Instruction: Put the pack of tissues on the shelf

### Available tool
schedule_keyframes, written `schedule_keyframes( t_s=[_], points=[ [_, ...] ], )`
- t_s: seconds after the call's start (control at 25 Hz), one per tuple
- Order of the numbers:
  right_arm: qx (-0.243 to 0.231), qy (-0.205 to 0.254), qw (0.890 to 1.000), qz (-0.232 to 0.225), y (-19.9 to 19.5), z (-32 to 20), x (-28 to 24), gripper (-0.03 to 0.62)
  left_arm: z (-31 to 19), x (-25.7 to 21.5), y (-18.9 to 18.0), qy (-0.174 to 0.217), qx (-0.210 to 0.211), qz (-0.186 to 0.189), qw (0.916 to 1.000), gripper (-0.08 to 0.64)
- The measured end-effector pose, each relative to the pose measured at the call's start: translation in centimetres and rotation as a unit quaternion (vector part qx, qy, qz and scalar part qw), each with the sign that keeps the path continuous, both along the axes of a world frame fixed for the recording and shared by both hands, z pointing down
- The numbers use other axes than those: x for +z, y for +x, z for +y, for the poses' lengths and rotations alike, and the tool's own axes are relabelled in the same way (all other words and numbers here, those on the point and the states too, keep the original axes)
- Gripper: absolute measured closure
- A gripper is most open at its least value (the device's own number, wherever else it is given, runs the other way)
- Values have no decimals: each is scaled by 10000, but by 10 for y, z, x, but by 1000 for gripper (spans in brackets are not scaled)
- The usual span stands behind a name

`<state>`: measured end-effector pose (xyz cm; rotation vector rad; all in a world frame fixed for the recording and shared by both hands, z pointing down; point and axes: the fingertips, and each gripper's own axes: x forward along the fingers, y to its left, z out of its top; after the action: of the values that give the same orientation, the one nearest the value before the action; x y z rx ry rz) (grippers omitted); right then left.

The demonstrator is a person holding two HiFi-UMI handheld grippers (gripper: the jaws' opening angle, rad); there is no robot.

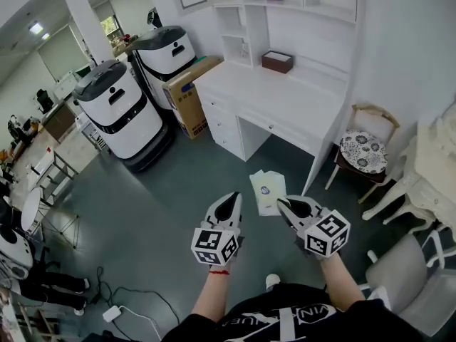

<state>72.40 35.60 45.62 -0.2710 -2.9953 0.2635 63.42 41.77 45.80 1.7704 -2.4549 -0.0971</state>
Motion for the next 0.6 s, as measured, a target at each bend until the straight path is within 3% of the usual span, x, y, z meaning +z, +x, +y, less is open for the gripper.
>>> schedule_keyframes(
  t_s=[0.6],
  points=[
    [-438, -152, 9989, 26, -82, -45, 14, 584, -40, 20, -75, -86, -503, 133, 9986, 555]
  ],
)
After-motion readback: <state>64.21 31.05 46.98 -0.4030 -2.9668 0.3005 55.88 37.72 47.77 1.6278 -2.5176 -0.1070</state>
